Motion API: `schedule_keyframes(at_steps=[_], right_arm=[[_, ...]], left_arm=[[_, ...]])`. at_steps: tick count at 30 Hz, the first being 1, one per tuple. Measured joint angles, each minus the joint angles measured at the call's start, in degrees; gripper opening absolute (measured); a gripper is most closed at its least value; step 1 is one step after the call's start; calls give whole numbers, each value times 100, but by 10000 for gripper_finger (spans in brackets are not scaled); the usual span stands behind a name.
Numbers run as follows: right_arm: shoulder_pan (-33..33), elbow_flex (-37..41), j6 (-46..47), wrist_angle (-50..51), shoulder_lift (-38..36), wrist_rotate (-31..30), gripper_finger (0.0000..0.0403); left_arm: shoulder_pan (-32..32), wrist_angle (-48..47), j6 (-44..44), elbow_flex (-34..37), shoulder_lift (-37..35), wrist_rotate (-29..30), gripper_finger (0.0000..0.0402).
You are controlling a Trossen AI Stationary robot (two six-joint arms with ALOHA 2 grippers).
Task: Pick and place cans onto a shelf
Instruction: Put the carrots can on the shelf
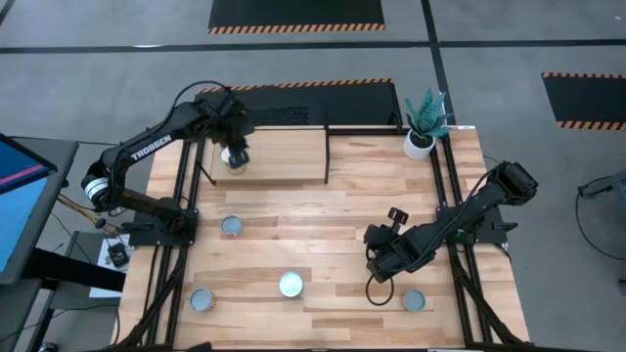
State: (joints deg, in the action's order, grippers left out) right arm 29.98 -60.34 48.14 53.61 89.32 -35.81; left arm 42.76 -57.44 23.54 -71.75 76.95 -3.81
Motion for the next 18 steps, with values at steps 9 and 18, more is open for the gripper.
schedule_keyframes(at_steps=[9, 18], right_arm=[[0, 0, -1, -60, 0, 15, 49], [4, 0, -1, -55, 0, 122, 49]], left_arm=[[-395, 117, 225, 2, 893, 169, 75], [-452, -437, 363, 2, 1134, 1272, 75]])
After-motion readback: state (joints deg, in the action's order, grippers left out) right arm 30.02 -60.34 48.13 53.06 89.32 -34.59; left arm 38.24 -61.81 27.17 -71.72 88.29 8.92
